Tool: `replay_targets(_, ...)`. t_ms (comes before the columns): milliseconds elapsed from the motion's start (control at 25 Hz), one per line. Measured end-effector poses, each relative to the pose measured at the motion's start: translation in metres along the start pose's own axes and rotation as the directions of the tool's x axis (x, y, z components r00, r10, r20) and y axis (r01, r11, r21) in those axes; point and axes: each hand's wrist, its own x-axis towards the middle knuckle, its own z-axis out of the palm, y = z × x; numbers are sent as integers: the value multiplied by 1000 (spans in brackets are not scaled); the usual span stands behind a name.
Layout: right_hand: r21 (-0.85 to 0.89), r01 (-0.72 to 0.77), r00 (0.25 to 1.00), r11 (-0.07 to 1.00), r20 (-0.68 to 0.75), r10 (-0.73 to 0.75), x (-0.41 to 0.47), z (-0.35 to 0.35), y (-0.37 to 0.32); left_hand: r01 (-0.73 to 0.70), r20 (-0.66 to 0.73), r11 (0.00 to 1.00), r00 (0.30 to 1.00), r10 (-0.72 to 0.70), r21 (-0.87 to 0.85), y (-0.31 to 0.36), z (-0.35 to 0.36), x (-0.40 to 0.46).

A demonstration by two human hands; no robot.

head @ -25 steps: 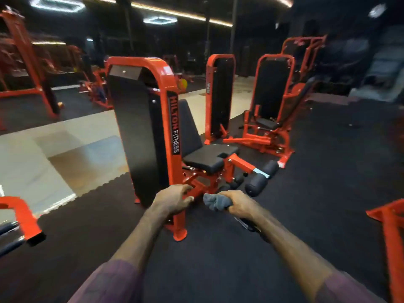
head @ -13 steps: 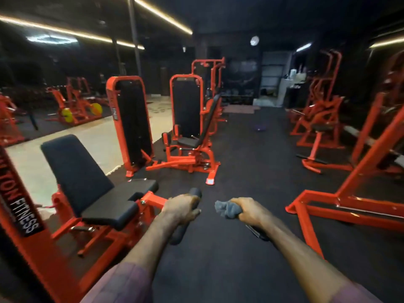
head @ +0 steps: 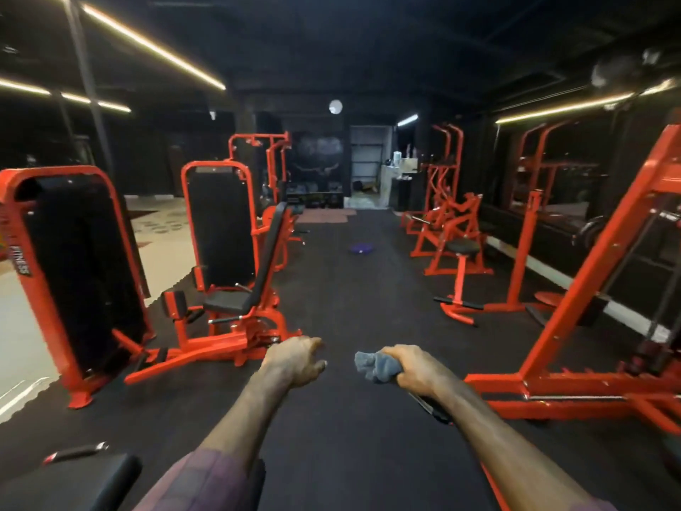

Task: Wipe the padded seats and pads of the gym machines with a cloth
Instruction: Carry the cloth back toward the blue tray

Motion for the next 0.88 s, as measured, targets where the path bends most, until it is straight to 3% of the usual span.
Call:
replay_targets(360,86,-20,999,996,-44,24,349,-45,122,-31,-2,999,1000,31,19,-72,31,373)
replay_targets(560,-12,-38,999,999,0,38,552,-104,176,-6,-19,1000,1000,6,-8,-109,9,577)
replay_targets(880,-134,-71,997,988,5,73,895,-140,270,-46,-68,999,997,45,-12,-198,18,933)
